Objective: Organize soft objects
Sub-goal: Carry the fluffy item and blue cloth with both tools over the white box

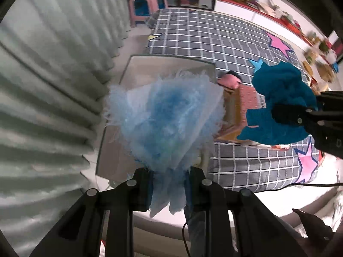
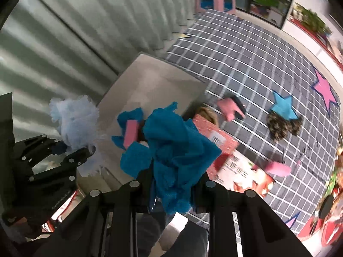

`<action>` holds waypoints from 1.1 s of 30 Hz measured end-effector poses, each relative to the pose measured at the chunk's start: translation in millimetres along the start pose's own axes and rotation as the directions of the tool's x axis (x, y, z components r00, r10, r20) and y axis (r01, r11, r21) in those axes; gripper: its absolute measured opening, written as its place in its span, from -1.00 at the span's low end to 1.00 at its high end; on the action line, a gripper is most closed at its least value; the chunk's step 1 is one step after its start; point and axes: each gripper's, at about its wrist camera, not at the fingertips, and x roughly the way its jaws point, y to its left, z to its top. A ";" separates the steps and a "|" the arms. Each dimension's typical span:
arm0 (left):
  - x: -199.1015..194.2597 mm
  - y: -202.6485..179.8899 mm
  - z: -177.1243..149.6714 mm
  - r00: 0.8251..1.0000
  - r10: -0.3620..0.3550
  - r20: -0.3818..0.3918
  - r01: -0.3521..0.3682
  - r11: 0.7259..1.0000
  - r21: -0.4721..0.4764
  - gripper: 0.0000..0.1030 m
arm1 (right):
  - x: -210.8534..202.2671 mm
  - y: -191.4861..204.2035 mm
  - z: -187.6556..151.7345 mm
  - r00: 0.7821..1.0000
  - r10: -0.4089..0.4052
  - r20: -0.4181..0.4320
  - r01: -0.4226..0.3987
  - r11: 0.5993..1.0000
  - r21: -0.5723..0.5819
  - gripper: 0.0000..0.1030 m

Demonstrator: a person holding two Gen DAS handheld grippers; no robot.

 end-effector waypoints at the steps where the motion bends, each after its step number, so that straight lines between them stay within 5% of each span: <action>1: 0.6 3.5 -0.7 1.000 0.002 -0.001 -0.002 1.000 -0.010 -0.49 | 1.3 3.5 1.4 1.000 0.002 -0.003 -0.002 1.000 -0.008 -0.50; 14: 17.3 34.1 12.6 1.000 0.011 -0.017 -0.012 0.995 -0.103 -0.49 | 23.3 36.4 35.3 0.999 0.031 -0.038 -0.034 0.996 -0.077 -0.50; 33: 59.4 48.0 65.0 0.998 0.009 -0.063 -0.016 0.993 -0.120 -0.48 | 63.0 25.6 81.0 0.996 0.028 -0.086 -0.029 0.999 -0.020 -0.50</action>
